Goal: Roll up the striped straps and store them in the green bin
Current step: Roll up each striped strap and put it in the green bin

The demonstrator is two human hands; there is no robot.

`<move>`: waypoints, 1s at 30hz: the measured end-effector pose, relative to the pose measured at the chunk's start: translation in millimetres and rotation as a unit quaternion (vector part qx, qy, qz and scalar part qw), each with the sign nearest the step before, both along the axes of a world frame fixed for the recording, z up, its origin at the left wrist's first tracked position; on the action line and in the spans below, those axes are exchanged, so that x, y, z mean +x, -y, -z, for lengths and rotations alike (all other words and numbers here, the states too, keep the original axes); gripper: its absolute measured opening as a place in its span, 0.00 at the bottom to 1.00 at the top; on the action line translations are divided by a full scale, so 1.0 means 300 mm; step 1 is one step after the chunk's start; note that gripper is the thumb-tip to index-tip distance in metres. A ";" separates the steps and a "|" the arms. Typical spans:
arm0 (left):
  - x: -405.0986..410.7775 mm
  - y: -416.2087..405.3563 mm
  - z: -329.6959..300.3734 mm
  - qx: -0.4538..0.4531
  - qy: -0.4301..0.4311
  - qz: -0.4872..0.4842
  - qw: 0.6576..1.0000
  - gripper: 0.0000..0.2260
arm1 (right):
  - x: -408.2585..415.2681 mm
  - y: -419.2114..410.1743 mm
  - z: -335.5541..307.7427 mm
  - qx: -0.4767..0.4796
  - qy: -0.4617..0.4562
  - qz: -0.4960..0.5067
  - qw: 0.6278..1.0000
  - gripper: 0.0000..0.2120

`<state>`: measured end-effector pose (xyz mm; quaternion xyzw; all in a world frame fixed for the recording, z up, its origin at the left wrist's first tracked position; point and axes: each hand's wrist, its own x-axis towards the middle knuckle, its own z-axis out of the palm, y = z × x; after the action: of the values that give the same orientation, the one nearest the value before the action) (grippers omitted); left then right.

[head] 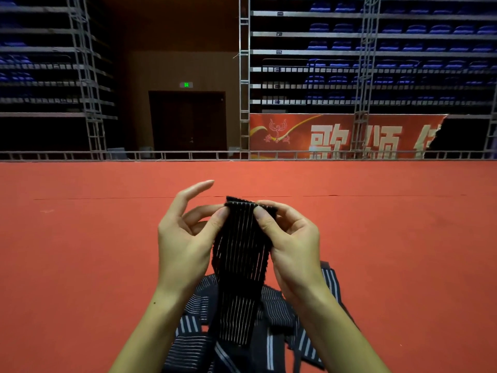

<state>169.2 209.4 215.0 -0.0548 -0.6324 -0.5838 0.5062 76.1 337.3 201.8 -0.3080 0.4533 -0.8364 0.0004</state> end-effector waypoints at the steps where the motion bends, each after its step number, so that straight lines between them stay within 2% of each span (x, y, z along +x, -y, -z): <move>1: 0.002 -0.007 0.002 0.006 0.002 0.002 1.000 0.22 | 0.001 -0.001 0.000 -0.007 0.011 -0.008 1.000 0.05; 8: -0.003 -0.040 0.030 0.014 0.035 0.047 0.998 0.26 | 0.002 0.000 0.001 -0.051 0.079 -0.045 0.995 0.07; 13: -0.008 -0.039 0.041 0.020 0.034 0.038 0.999 0.22 | -0.001 -0.021 0.014 -0.016 0.031 -0.040 0.999 0.06; 17: -0.019 -0.022 0.060 0.015 0.049 0.028 0.998 0.17 | -0.006 -0.045 0.024 0.022 0.026 -0.041 0.999 0.10; 25: -0.028 -0.026 0.067 0.031 0.049 0.005 0.998 0.06 | -0.001 -0.049 0.036 0.036 -0.080 0.071 0.994 0.05; 29: -0.022 -0.017 0.046 0.036 0.037 0.031 0.998 0.06 | 0.010 -0.062 0.022 0.040 -0.096 0.046 0.993 0.24; 30: -0.021 -0.013 0.042 0.033 0.033 0.032 0.998 0.06 | 0.003 -0.066 0.019 0.056 -0.106 0.047 0.992 0.25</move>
<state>162.9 213.3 202.3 -0.0386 -0.6269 -0.6220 0.4675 77.0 357.0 196.0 -0.3725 0.5113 -0.7713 -0.0698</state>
